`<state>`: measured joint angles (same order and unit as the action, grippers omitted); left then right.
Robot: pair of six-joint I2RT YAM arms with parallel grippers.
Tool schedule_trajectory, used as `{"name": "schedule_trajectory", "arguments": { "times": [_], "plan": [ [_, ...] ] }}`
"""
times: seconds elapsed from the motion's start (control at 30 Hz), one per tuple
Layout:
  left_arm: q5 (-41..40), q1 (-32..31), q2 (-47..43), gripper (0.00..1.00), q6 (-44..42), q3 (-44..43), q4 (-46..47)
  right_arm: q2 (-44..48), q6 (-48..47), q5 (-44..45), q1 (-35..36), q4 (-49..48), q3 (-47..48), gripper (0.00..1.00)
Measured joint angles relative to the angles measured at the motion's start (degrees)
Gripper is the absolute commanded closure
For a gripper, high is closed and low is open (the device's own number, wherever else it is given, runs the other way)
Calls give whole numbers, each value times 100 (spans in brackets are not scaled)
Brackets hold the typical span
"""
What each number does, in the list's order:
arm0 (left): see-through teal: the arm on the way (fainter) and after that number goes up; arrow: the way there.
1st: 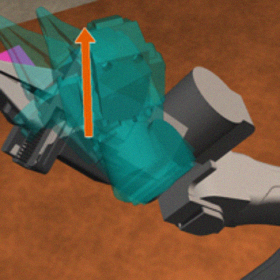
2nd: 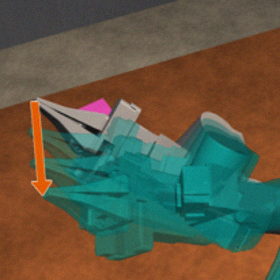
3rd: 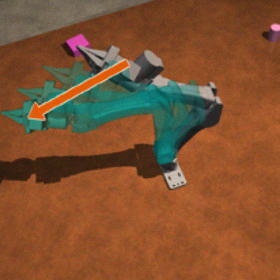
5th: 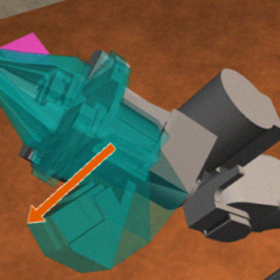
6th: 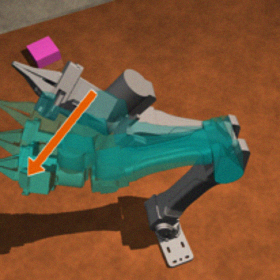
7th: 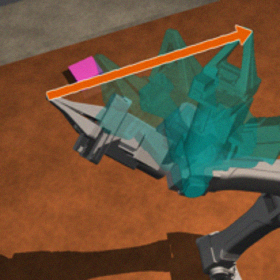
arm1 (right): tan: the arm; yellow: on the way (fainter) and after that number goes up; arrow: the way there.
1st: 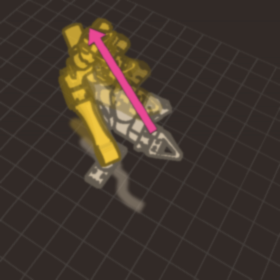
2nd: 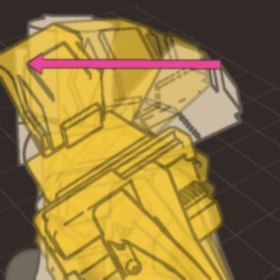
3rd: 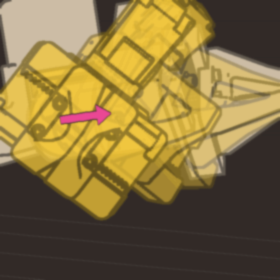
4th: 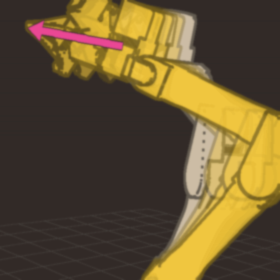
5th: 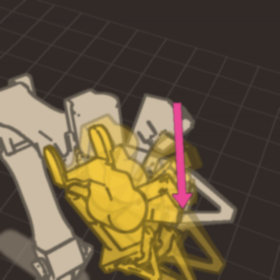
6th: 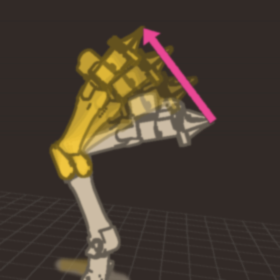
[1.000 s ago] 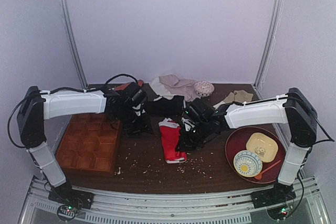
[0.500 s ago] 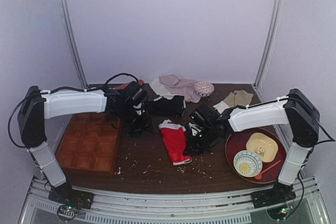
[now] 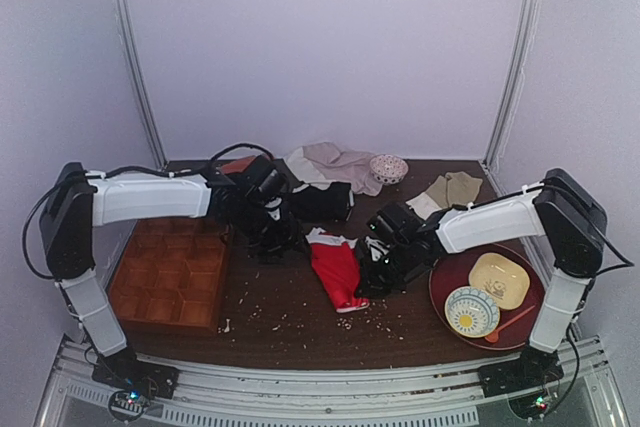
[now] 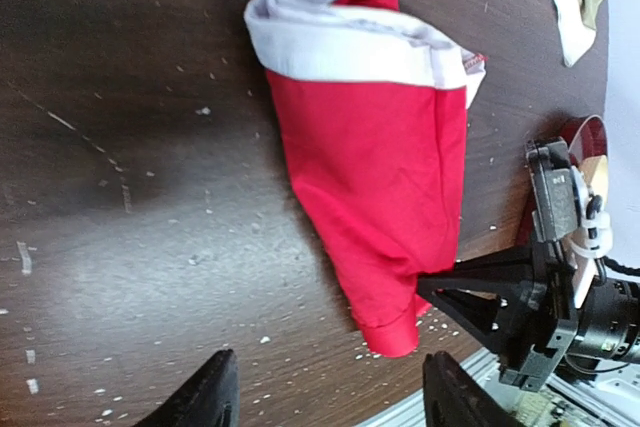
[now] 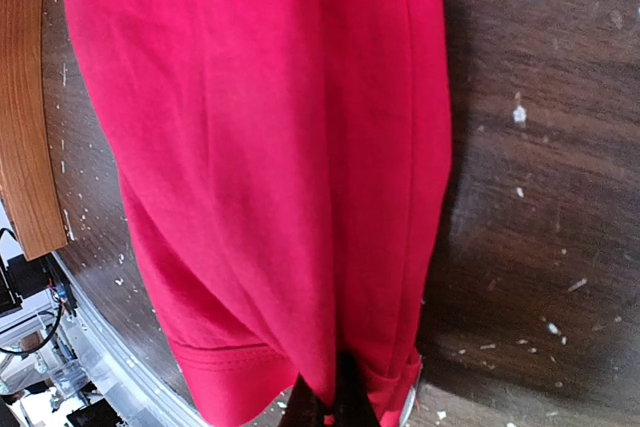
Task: Roll the underwear
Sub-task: Pick up the underwear from the center of the board.
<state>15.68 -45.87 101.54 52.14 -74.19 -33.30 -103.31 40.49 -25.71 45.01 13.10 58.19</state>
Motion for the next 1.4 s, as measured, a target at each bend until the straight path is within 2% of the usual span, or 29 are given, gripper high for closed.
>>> {"name": "schedule_trajectory", "arguments": {
  "times": [0.27, 0.5, 0.67, 1.0, 1.17, 1.33, 1.4],
  "plan": [
    [732, -240, 168, 31, 1012, 938, 1425, -101, -22, -90, -33, -247, -9, 100],
    [901, -715, 549, 31, 1810, 1056, 2337, -107, -22, -184, -63, -457, -107, 100],
    [874, -914, 581, 34, 2096, 1056, 2601, -103, -22, -286, -70, -658, -219, 100],
    [704, -920, 927, 38, 2317, 1086, 2865, -79, -22, -308, -85, -826, -306, 100],
    [675, -922, 1003, 49, 2371, 1091, 3056, -63, -20, -304, -90, -831, -315, 100],
    [619, -922, 1062, 70, 2404, 1093, 3093, -48, -20, -304, -90, -863, -345, 100],
    [612, -922, 1099, 75, 2389, 1093, 3097, -46, -17, -304, -90, -868, -350, 100]
  ]
}}
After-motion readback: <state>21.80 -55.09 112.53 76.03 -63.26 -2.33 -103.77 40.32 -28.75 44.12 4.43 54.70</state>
